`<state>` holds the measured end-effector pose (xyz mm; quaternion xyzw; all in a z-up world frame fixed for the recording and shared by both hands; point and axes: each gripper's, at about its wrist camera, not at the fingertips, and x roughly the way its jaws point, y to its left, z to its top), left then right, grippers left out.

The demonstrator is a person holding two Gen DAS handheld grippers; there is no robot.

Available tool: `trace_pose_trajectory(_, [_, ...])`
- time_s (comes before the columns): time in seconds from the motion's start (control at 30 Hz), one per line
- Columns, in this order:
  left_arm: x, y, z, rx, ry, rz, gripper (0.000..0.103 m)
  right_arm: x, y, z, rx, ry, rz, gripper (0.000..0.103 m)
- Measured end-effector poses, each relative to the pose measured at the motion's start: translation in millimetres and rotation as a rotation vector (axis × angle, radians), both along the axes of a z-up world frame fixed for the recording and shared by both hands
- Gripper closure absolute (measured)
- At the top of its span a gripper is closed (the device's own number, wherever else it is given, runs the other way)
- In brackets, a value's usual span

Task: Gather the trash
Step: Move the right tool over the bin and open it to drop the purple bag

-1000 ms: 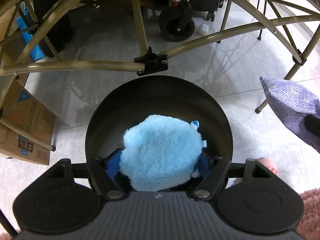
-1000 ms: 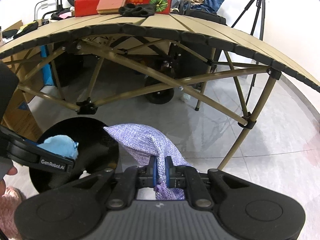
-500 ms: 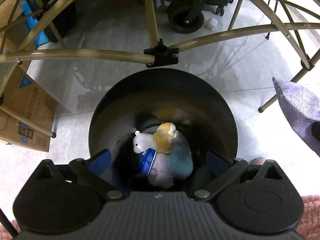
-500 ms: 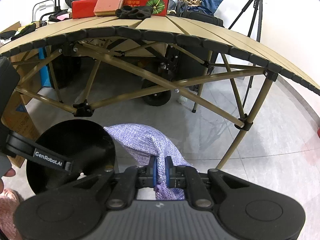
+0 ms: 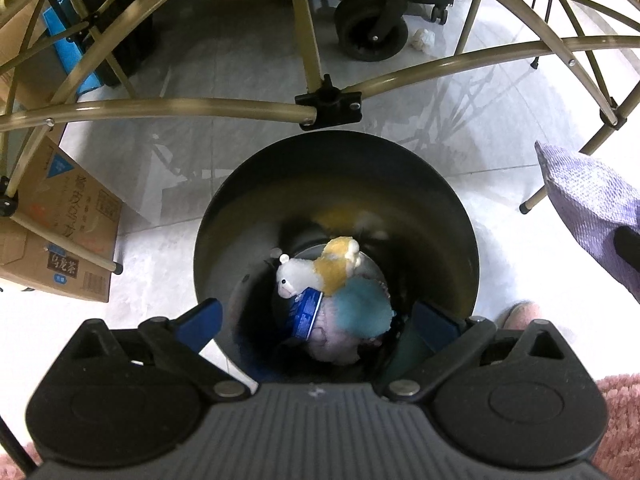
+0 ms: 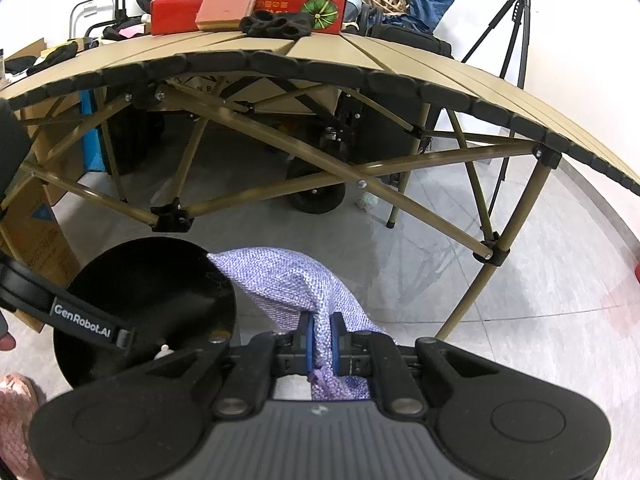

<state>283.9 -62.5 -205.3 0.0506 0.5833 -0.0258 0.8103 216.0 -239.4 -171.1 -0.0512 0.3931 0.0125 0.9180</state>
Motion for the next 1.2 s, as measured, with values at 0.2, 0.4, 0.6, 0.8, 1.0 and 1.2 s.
trace_pose_trajectory(0.2, [-3.4, 6.6, 4.1, 0.005, 0.002, 0.005, 0.0, 1.0, 8.0, 0.9, -0.003, -0.006, 0.022, 0.095])
trace_pose_trajectory(0.4, [-5.8, 15.8, 10.0, -0.001, -0.003, 0.016, 0.0, 2.9, 16.6, 1.2, -0.009, -0.011, 0.039, 0.095])
trace_pose_trajectory(0.6, [-9.5, 23.7, 15.9, 0.0, -0.014, 0.022, 0.0, 5.0, 26.4, 1.9, -0.015, -0.02, 0.061, 0.095])
trace_pose_trajectory(0.8, [-14.2, 32.8, 24.0, 0.004, -0.033, 0.027, 0.0, 5.9, 36.4, 4.5, -0.017, -0.033, 0.091, 0.095])
trace_pose_trajectory(1.0, [-19.1, 48.6, 31.3, 0.008, -0.05, 0.047, 0.0, 6.3, 50.6, 7.2, -0.014, -0.047, 0.137, 0.095])
trace_pose_trajectory(1.2, [-23.0, 71.4, 36.2, 0.018, -0.064, 0.085, 0.0, 8.1, 71.0, 8.6, -0.016, -0.054, 0.196, 0.095])
